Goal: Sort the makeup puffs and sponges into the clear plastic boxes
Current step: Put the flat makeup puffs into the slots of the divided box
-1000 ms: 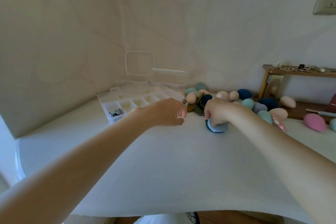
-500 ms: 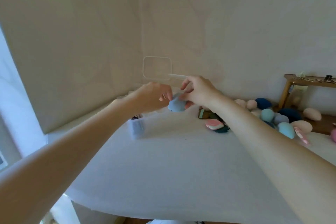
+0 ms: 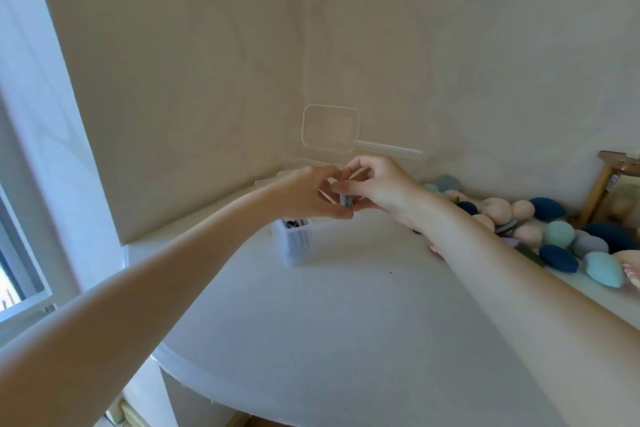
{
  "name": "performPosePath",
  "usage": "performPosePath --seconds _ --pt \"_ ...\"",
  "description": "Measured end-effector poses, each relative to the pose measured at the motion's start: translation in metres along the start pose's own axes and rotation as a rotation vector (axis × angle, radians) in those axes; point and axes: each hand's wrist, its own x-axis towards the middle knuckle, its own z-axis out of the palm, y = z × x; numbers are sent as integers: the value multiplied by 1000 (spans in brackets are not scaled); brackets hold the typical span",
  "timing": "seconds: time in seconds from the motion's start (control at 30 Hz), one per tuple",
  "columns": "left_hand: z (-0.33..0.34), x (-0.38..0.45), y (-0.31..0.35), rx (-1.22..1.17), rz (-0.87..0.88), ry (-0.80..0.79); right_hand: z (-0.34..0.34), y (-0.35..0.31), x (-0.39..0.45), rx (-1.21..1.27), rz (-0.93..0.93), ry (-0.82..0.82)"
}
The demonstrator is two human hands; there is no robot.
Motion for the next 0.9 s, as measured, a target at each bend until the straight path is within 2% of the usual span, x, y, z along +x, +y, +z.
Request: performPosePath --seconds 0.1,0.17,0.27,0.37,0.47,0.57,0.67,0.77,0.83,0.9 --pt "-1 -2 -1 -95 -52 -58 -10 7 -5 207 60 -46" --pt "-2 -3 -2 -112 -73 -57 -13 11 -5 229 93 -61" --pt "-8 -2 -10 -105 -101 3 -19 16 -5 91 187 -75" --pt "-18 0 -22 -163 -152 158 -23 24 -11 -40 330 -232" --pt "-15 3 -26 5 -203 172 -18 32 -14 -360 397 -331" --pt "-7 7 -24 230 -205 133 -11 26 -9 -702 269 -289" --pt "-4 11 -21 461 -189 1 -4 9 -3 -750 9 -139" --pt "-6 14 -23 486 -215 -77 10 0 1 -689 -166 -97" --pt "-8 13 -24 414 -220 -113 21 4 5 -668 -166 -136" --pt "-9 12 -25 322 -217 -103 29 12 9 -634 -181 -91"
